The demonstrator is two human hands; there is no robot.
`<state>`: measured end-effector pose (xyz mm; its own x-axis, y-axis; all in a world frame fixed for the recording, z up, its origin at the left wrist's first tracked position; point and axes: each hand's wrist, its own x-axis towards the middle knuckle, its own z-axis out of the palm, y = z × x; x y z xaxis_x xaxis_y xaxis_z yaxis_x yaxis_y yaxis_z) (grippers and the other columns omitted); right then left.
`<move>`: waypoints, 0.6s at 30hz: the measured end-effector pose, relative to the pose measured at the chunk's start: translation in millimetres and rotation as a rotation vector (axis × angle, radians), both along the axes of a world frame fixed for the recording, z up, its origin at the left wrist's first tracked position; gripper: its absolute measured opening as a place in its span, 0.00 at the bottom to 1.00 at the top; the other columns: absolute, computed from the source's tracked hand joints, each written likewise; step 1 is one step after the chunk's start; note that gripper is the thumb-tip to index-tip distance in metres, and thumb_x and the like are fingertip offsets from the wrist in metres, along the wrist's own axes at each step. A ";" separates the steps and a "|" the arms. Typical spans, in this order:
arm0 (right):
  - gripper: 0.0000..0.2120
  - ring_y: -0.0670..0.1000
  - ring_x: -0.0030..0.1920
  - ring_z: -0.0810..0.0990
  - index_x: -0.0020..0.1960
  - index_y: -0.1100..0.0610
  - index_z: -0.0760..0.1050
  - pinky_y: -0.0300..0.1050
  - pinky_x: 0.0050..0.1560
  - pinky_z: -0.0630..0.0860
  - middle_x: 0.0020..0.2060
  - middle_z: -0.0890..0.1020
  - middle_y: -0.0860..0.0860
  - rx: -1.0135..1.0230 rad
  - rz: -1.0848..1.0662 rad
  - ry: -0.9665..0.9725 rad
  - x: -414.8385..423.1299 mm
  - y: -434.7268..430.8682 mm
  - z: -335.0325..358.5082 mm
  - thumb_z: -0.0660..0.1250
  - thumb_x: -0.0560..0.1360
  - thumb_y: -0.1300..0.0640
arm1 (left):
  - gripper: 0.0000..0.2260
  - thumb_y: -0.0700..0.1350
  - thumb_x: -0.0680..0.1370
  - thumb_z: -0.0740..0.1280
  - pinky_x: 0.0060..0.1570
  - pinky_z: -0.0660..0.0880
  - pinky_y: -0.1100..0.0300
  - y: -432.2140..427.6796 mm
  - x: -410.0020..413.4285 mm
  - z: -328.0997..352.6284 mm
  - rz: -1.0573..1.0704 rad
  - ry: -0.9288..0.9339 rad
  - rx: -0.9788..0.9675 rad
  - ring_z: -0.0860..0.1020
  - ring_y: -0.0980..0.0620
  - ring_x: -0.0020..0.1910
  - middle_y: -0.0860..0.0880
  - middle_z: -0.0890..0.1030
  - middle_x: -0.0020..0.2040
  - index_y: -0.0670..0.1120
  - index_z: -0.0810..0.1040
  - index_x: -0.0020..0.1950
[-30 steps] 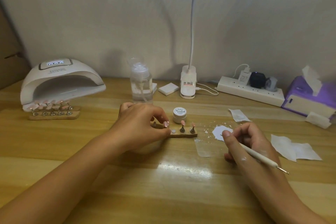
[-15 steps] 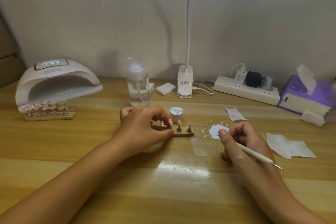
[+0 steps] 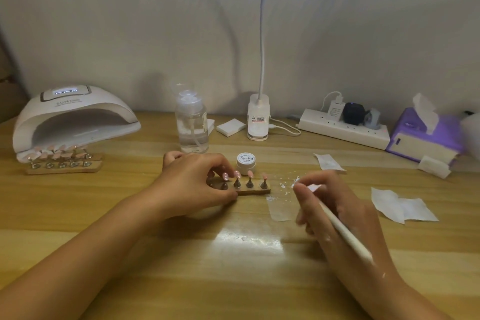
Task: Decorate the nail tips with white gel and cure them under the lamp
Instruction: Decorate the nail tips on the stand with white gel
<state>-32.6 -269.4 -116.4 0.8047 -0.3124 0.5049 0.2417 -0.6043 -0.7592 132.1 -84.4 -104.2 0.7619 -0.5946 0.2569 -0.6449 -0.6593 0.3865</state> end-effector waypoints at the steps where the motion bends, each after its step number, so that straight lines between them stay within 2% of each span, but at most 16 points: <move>1: 0.10 0.43 0.26 0.80 0.47 0.45 0.77 0.38 0.29 0.77 0.28 0.81 0.47 -0.042 0.025 -0.022 -1.6 1.9 1.4 0.62 0.80 0.42 | 0.11 0.64 0.68 0.72 0.61 0.57 0.58 1.7 1.2 2.2 -0.001 0.014 0.003 0.74 0.69 0.49 0.66 0.79 0.44 0.64 0.77 0.46; 3: 0.13 0.42 0.25 0.80 0.45 0.46 0.80 0.43 0.30 0.78 0.26 0.81 0.45 -0.110 0.002 -0.019 -3.7 -2.7 7.2 0.60 0.79 0.41 | 0.10 0.62 0.69 0.73 0.65 0.62 0.55 4.2 2.9 5.6 -0.003 0.040 -0.012 0.76 0.67 0.47 0.63 0.80 0.44 0.61 0.79 0.45; 4: 0.11 0.41 0.28 0.81 0.46 0.46 0.80 0.46 0.32 0.79 0.28 0.82 0.43 -0.114 -0.039 0.003 -2.3 -10.5 12.1 0.62 0.79 0.42 | 0.08 0.60 0.69 0.73 0.66 0.64 0.53 5.5 2.9 6.3 -0.005 0.051 -0.018 0.76 0.66 0.47 0.62 0.81 0.43 0.60 0.80 0.44; 7: 0.05 0.44 0.44 0.84 0.52 0.46 0.79 0.53 0.45 0.81 0.41 0.85 0.41 -0.207 -0.200 0.162 13.0 -53.0 31.5 0.67 0.78 0.48 | 0.07 0.59 0.70 0.74 0.66 0.65 0.50 7.1 2.1 7.6 -0.005 0.092 -0.039 0.77 0.64 0.48 0.60 0.81 0.43 0.59 0.80 0.42; 9: 0.07 0.52 0.52 0.82 0.57 0.47 0.77 0.56 0.53 0.78 0.50 0.84 0.45 -0.334 -0.258 0.344 33.3 -81.3 39.7 0.67 0.79 0.53 | 0.07 0.59 0.69 0.75 0.67 0.64 0.50 7.1 2.4 7.7 0.016 0.109 -0.055 0.77 0.64 0.49 0.60 0.82 0.44 0.59 0.80 0.40; 11: 0.11 0.55 0.58 0.79 0.61 0.47 0.76 0.56 0.59 0.76 0.57 0.82 0.49 -0.429 -0.236 0.521 54.3 -98.5 40.4 0.67 0.79 0.56 | 0.07 0.59 0.68 0.75 0.66 0.63 0.50 6.7 2.7 7.4 0.028 0.111 -0.064 0.76 0.65 0.49 0.61 0.82 0.43 0.60 0.80 0.39; 12: 0.12 0.55 0.59 0.78 0.62 0.48 0.76 0.55 0.59 0.76 0.59 0.81 0.50 -0.483 -0.220 0.590 63.1 -103.6 37.8 0.68 0.79 0.56 | 0.07 0.59 0.68 0.75 0.66 0.63 0.51 6.8 2.4 7.1 0.026 0.101 -0.064 0.76 0.65 0.50 0.62 0.82 0.43 0.60 0.80 0.39; 14: 0.09 0.55 0.56 0.77 0.58 0.46 0.77 0.50 0.52 0.75 0.58 0.81 0.51 -0.598 -0.216 0.652 75.1 -109.8 30.4 0.69 0.78 0.55 | 0.06 0.60 0.69 0.73 0.65 0.60 0.53 6.7 1.0 5.9 0.006 0.033 -0.041 0.75 0.66 0.49 0.62 0.81 0.42 0.61 0.79 0.39; 16: 0.06 0.55 0.51 0.76 0.50 0.44 0.76 0.46 0.44 0.71 0.53 0.82 0.51 -0.675 -0.249 0.644 78.5 -114.2 23.6 0.69 0.78 0.55 | 0.06 0.60 0.71 0.72 0.64 0.58 0.55 6.1 -0.5 5.3 -0.025 -0.062 -0.008 0.74 0.67 0.48 0.62 0.79 0.41 0.60 0.78 0.39; 18: 0.06 0.57 0.49 0.77 0.47 0.46 0.76 0.48 0.44 0.73 0.50 0.82 0.53 -0.749 -0.298 0.622 77.3 -117.4 20.2 0.69 0.78 0.57 | 0.06 0.59 0.72 0.72 0.63 0.56 0.56 7.0 -1.7 5.3 -0.050 -0.114 0.009 0.74 0.66 0.48 0.61 0.79 0.41 0.60 0.78 0.40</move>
